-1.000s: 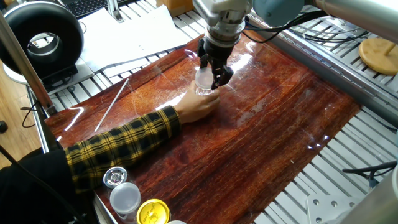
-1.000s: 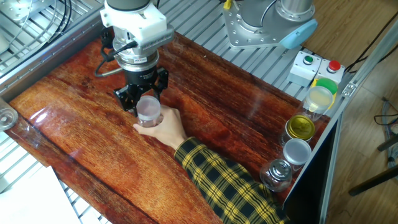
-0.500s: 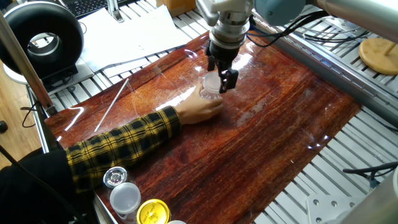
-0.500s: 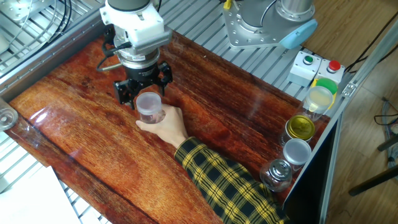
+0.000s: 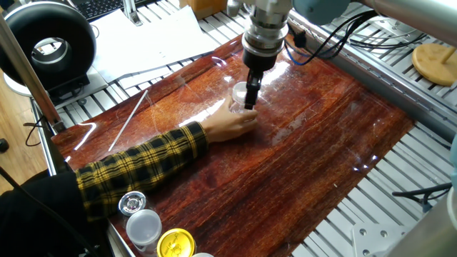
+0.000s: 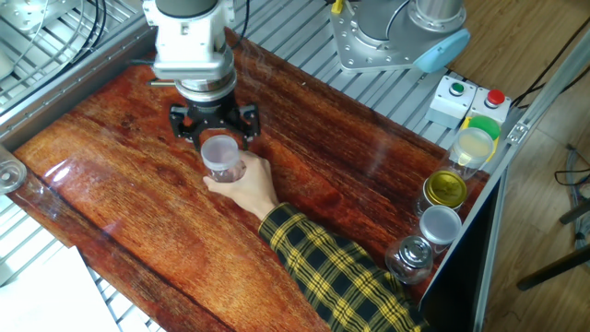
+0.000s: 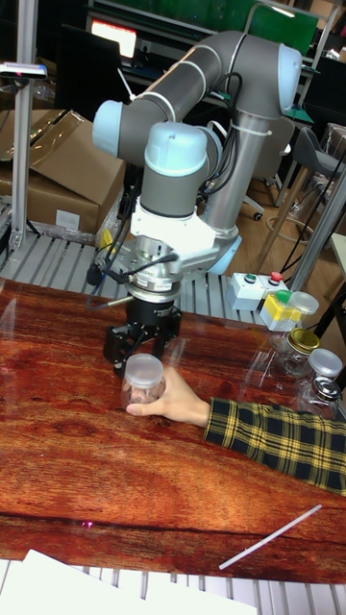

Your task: Unscrew the lid from the jar

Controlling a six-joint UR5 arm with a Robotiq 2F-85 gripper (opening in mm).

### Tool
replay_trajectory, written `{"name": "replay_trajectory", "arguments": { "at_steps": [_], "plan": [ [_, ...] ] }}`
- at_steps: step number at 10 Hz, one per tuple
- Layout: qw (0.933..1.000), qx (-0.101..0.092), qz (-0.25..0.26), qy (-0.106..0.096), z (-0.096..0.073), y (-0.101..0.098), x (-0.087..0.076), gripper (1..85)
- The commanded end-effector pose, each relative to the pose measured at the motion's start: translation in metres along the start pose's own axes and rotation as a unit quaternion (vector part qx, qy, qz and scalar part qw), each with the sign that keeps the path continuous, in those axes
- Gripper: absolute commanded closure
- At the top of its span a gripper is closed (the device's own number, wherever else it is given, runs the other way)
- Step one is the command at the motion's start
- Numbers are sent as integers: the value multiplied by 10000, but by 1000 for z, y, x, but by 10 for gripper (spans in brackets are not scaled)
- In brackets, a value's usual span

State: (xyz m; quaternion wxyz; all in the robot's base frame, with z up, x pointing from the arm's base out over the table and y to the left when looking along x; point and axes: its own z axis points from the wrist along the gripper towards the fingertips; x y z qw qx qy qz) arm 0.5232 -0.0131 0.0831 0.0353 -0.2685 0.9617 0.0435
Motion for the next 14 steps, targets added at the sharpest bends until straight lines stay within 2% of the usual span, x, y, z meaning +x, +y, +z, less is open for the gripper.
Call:
{"name": "replay_trajectory", "arguments": {
  "at_steps": [1,3,7,12,14],
  "plan": [
    [9928,-188,1172,-146,0,6,-13,107],
    [9906,-20,1361,-94,-1,-3,-12,140],
    [9883,138,1519,-21,-7,-14,-4,160],
    [9856,118,1687,25,-11,-11,-6,210],
    [9859,168,1661,46,-11,-13,-6,267]
  ]
}}
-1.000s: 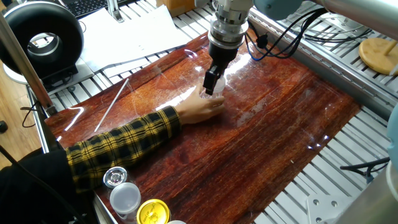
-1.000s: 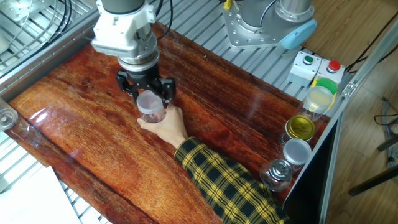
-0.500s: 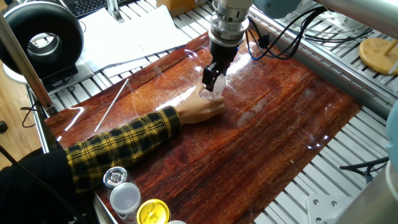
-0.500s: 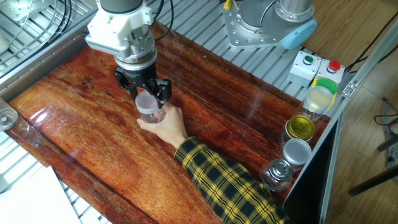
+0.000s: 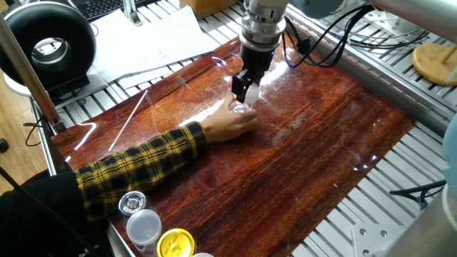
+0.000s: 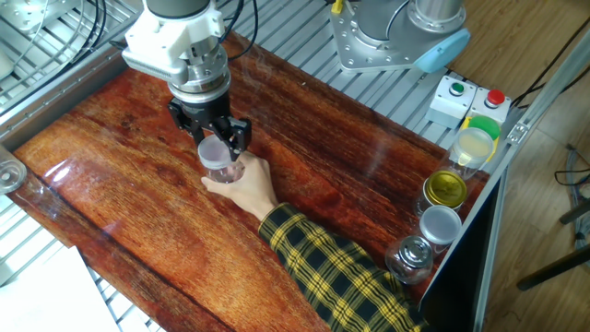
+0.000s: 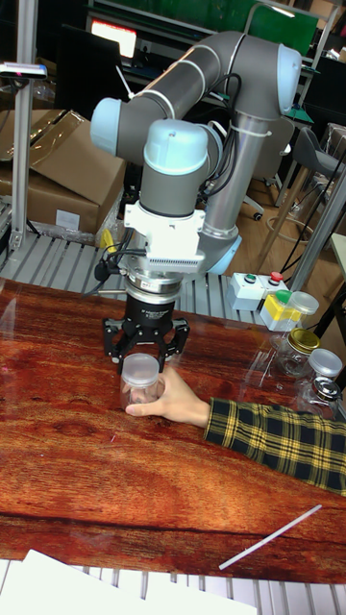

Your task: Unscrew the lid from the jar

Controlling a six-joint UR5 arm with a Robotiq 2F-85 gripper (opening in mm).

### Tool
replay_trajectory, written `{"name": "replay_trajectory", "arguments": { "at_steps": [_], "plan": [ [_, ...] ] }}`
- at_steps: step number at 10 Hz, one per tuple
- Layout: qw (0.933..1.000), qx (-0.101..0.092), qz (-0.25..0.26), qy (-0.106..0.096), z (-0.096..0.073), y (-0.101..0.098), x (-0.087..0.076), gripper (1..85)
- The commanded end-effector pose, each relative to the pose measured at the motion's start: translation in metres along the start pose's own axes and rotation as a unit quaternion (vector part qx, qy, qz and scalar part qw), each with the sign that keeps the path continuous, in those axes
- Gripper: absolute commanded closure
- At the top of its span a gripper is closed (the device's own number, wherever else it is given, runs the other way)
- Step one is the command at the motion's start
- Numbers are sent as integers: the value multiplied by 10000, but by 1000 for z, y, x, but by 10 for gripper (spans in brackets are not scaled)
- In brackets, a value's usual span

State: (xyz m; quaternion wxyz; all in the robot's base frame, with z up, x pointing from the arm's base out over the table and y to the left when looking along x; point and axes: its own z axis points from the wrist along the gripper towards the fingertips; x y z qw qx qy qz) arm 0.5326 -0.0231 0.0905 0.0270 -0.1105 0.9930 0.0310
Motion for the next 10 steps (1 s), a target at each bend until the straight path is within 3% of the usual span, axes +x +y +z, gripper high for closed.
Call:
{"name": "replay_trajectory", "arguments": {
  "at_steps": [1,4,6,8,10],
  "plan": [
    [10000,-39,-8,-49,-3,3,-5,300],
    [9970,-52,-739,-227,-3,8,-15,367],
    [9852,87,-1679,-324,-5,6,-20,373],
    [9655,178,-2572,-371,-5,7,-21,383],
    [9347,258,-3515,-462,1,8,-22,387]
  ]
}}
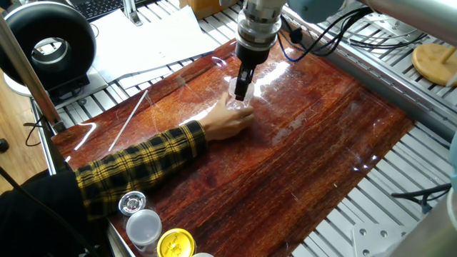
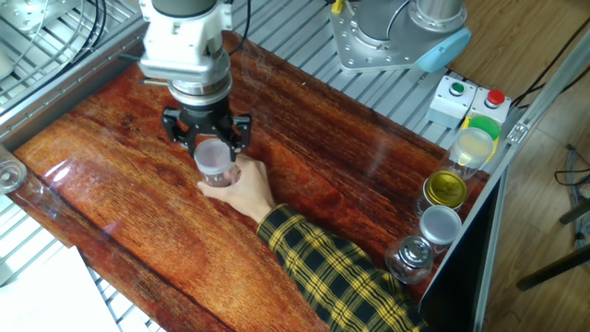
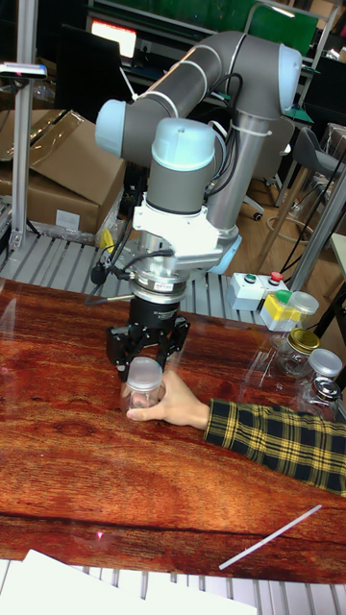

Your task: Unscrew the lid from the jar

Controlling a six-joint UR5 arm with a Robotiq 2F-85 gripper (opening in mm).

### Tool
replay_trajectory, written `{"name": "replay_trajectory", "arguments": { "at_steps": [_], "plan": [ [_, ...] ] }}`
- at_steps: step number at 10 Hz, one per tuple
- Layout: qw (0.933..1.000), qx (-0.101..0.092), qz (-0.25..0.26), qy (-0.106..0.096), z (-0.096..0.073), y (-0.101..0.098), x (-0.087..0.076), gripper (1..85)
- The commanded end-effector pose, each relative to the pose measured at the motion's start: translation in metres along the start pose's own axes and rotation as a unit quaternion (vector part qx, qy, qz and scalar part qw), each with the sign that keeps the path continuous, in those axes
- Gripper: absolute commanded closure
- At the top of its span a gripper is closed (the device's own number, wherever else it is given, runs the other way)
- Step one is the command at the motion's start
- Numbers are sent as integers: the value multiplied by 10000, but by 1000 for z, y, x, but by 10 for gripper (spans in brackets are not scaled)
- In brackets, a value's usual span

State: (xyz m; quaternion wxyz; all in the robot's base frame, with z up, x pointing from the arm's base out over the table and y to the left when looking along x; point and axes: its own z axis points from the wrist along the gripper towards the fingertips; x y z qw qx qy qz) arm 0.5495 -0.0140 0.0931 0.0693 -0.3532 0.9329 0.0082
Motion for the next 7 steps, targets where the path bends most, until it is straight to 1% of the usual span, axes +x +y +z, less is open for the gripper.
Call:
{"name": "replay_trajectory", "arguments": {
  "at_steps": [1,2,3,4,5,6,7],
  "plan": [
    [9892,124,-1454,-119,4,-1,-2,387],
    [9833,169,-1808,-85,4,-2,2,390],
    [9728,320,-2293,55,4,-9,8,390],
    [9630,397,-2666,92,3,-11,8,397],
    [9550,470,-2927,138,3,-14,9,407],
    [9484,493,-3130,117,4,-14,6,407],
    [9399,598,-3361,105,6,-14,0,407]
  ]
}}
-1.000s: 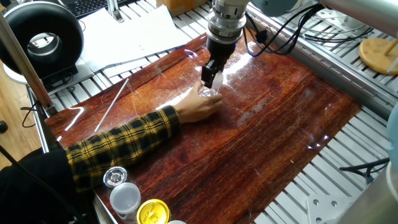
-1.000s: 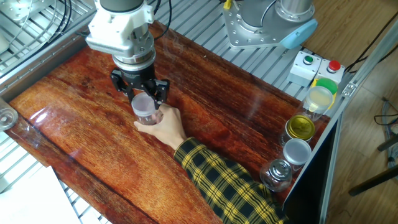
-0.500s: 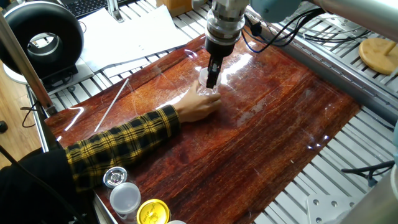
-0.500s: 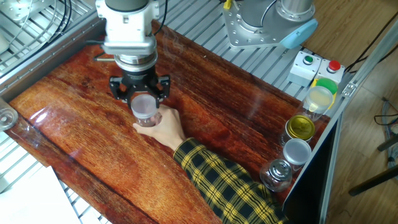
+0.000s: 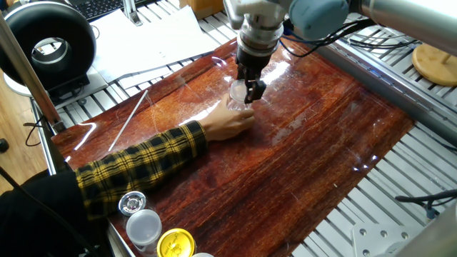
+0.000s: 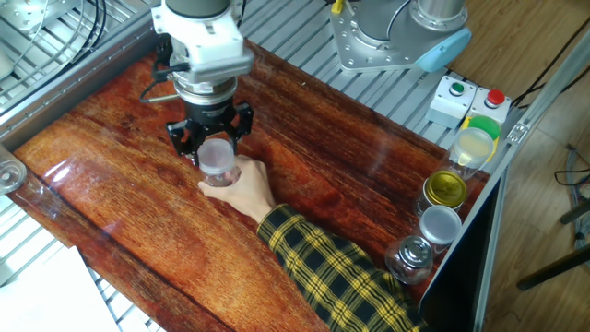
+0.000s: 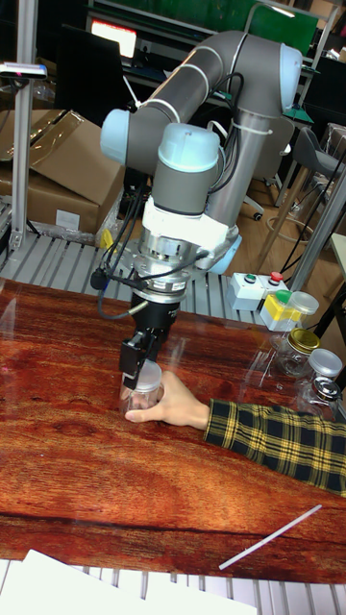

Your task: Unscrew the lid from the jar

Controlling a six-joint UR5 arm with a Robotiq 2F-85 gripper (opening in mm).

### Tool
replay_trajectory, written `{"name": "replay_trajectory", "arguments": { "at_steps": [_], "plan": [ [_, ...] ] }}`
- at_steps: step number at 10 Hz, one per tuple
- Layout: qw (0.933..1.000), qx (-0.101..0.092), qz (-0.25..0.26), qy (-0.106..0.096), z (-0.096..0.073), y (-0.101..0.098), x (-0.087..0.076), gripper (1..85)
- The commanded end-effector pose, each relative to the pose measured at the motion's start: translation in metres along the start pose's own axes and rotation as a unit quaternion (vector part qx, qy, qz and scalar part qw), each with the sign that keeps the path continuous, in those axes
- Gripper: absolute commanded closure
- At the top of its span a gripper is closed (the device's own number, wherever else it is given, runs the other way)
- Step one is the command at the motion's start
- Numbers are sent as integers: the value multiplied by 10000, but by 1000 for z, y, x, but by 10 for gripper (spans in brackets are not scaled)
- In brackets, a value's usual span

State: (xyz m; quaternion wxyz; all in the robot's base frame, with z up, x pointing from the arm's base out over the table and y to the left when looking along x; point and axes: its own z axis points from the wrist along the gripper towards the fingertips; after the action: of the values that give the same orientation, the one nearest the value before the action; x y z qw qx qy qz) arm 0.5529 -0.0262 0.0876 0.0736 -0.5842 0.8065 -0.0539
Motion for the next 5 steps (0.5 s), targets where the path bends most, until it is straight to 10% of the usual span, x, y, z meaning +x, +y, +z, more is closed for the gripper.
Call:
{"name": "replay_trajectory", "arguments": {
  "at_steps": [1,5],
  "plan": [
    [9957,303,-866,104,1,-9,-5,390],
    [9981,188,-580,39,1,1,-11,340]
  ]
}}
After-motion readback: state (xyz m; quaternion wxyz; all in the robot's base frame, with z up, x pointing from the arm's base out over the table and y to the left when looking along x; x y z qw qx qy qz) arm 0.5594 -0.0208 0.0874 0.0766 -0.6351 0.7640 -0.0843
